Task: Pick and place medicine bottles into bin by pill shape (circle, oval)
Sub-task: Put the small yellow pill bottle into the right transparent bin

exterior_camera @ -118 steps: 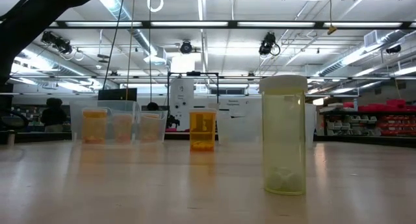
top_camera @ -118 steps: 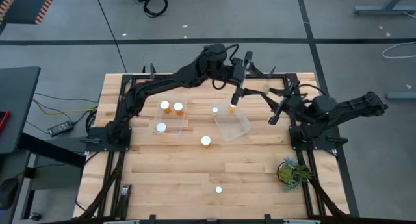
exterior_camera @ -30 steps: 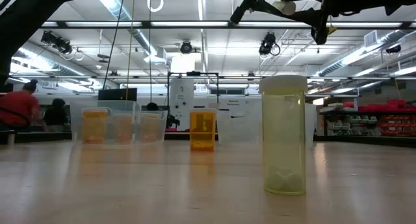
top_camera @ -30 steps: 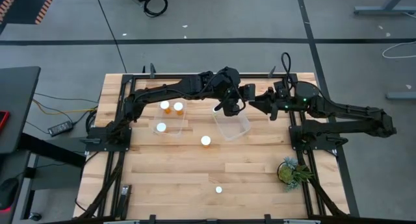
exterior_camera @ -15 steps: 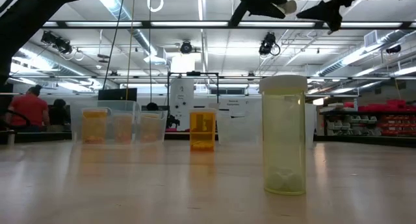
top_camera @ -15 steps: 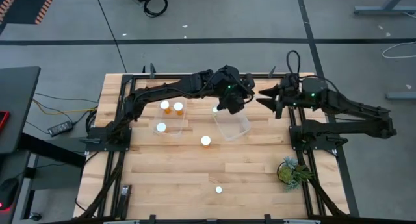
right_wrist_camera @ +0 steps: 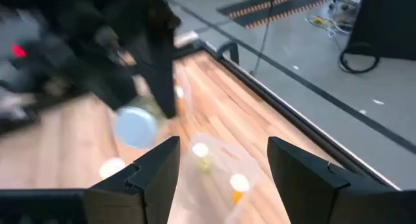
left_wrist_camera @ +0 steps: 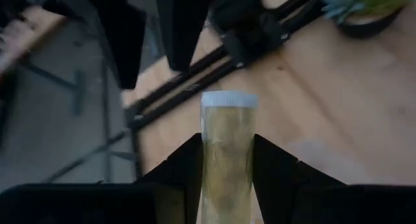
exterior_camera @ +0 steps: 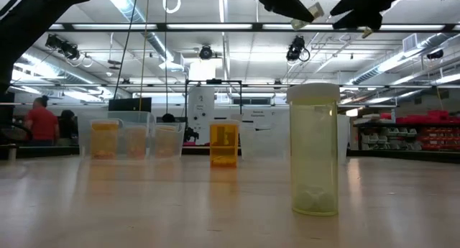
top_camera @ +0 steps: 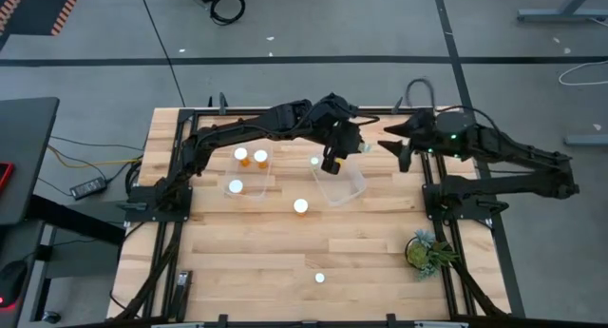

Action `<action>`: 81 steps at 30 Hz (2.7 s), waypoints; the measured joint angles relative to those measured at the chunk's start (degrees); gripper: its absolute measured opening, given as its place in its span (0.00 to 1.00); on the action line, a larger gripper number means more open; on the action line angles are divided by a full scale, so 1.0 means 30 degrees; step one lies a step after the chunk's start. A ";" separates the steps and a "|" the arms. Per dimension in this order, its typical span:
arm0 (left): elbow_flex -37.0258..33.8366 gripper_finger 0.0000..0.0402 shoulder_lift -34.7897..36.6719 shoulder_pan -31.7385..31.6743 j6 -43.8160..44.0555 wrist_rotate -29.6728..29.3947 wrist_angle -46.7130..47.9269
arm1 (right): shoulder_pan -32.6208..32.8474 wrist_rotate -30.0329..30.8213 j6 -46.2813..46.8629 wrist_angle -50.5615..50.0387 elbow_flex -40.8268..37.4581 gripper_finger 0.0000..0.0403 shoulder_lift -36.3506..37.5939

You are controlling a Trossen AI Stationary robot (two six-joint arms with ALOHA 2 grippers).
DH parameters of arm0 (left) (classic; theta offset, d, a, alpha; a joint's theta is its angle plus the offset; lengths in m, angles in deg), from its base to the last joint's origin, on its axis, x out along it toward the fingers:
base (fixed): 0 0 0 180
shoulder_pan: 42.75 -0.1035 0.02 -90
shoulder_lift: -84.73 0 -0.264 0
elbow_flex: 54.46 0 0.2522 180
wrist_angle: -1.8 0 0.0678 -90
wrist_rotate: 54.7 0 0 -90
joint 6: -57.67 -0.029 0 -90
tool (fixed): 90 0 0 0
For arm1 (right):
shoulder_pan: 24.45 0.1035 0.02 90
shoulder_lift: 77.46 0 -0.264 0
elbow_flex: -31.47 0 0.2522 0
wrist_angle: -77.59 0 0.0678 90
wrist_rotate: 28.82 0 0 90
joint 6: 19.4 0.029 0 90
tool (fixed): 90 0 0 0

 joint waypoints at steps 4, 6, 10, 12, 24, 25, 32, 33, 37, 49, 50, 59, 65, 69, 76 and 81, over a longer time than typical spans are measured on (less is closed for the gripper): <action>0.0000 0.28 0.0003 -0.0409 0.1945 0.2754 0.0699 | 0.1307 0.1105 -0.2122 -0.0132 0.0000 0.59 -0.0978; 0.0000 0.28 0.0000 -0.0779 0.2962 0.4276 0.0701 | 0.1978 0.1710 -0.3461 -0.0064 0.0000 0.59 -0.1357; 0.0000 0.29 0.0007 -0.1533 0.4582 0.7061 0.0689 | 0.3407 0.3090 -0.5746 -0.0323 0.0227 0.59 -0.1828; 0.0026 0.29 -0.0129 -0.1847 0.5149 0.8447 0.0609 | 0.4174 0.3749 -0.6462 -0.0366 0.0736 0.59 -0.2036; 0.0000 0.29 -0.1049 -0.2141 0.6818 1.2262 -0.0012 | 0.7019 0.4338 -1.2676 -0.1516 0.2936 0.59 -0.4402; 0.0000 0.30 -0.1049 -0.2134 0.6862 1.2267 -0.0036 | 0.7161 0.4338 -1.3211 -0.1573 0.2936 0.59 -0.4573; 0.0000 0.30 -0.1049 -0.2130 0.7846 1.2352 -0.0238 | 0.7728 0.4992 -1.5863 -0.1496 0.2951 0.59 -0.5057; 0.0000 0.30 -0.1049 -0.2096 0.7930 1.2345 -0.0263 | 0.7728 0.5052 -1.6141 -0.1458 0.2954 0.59 -0.5043; 0.0000 0.30 -0.1049 -0.2011 0.8679 1.2348 -0.0340 | 0.7720 0.5076 -1.7869 -0.1342 0.2956 0.59 -0.4937; 0.0000 0.31 -0.1049 -0.1944 0.9714 1.2504 -0.0372 | 0.7720 0.4469 -2.1642 -0.0211 0.2951 0.59 -0.5025; 0.0000 0.31 -0.1049 -0.1940 0.9803 1.2505 -0.0417 | 0.7720 0.4346 -2.1677 -0.0133 0.2951 0.59 -0.5039; 0.0000 0.30 -0.1049 -0.1739 1.0336 1.2501 -0.0952 | 0.7706 0.4273 -2.1686 -0.0022 0.2951 0.52 -0.5287; 0.0000 0.32 -0.1049 -0.1718 1.0327 1.2515 -0.0938 | 0.7706 0.4287 -2.1686 -0.0007 0.2951 0.39 -0.5280; 0.0000 0.32 -0.1049 -0.1726 1.0312 1.2747 -0.0930 | 0.7703 0.4275 -2.1678 0.0039 0.2951 0.32 -0.5280; 0.0000 0.35 -0.1056 -0.1733 0.9851 1.2916 -0.0916 | 0.7706 0.4292 -2.1486 0.0035 0.2956 0.34 -0.5280; 0.0000 0.46 -0.0903 -0.2007 0.9200 1.2981 -0.0892 | 0.7706 0.4483 -2.1140 -0.0058 0.2951 0.34 -0.5229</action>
